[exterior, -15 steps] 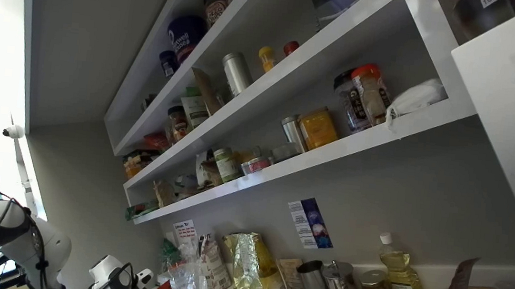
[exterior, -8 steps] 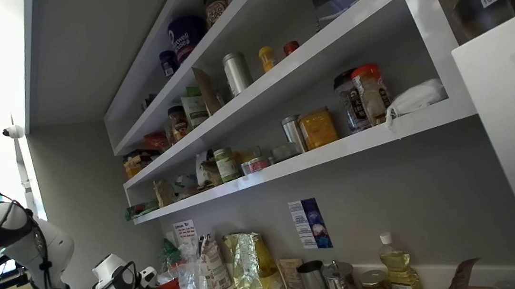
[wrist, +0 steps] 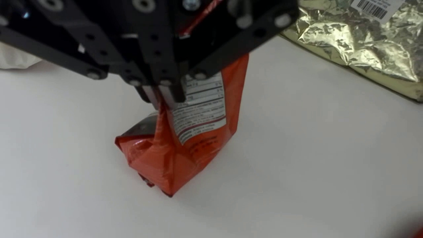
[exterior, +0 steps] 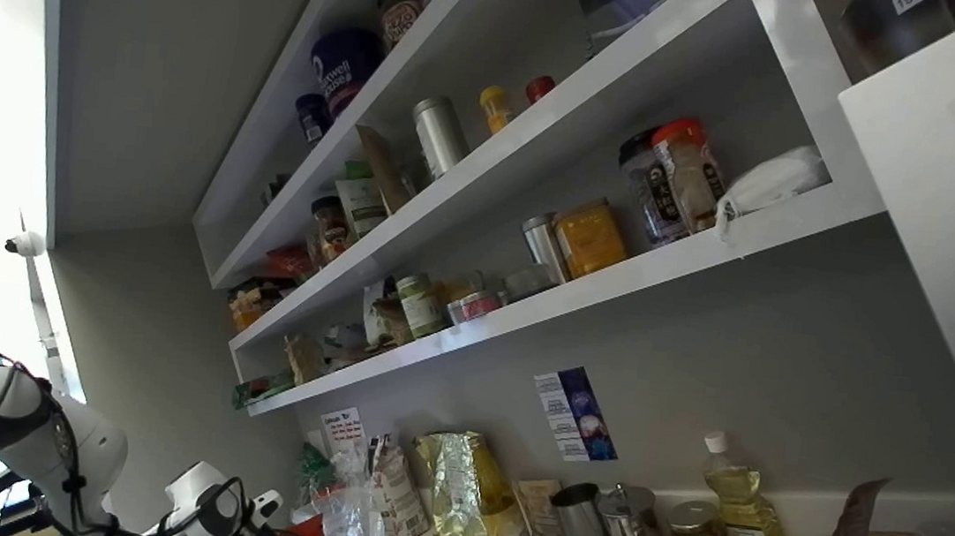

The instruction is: Place the orange packet of coffee on the right side of the bottom shelf

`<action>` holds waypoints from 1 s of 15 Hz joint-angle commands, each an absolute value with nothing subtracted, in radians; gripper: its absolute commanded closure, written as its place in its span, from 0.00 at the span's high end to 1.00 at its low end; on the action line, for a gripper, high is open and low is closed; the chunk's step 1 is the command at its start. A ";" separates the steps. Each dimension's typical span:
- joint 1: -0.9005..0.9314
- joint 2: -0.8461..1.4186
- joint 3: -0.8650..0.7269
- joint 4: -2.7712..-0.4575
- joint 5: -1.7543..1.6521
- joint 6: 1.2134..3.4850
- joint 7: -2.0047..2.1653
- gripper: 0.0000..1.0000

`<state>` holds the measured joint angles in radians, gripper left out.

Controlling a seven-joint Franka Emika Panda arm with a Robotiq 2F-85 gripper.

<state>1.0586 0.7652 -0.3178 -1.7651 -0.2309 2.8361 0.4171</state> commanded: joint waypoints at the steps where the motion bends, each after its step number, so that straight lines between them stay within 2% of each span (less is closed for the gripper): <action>1: 1.070 0.568 -0.271 -1.908 -0.225 2.690 0.435 0.01; 9: 0.957 0.214 -0.226 -2.098 -0.346 2.465 0.620 0.01; 15: 0.643 -0.027 -0.147 -2.226 -0.477 2.351 0.767 0.01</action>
<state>0.7936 0.1114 -0.2177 -2.1375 -0.4218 2.4058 0.6986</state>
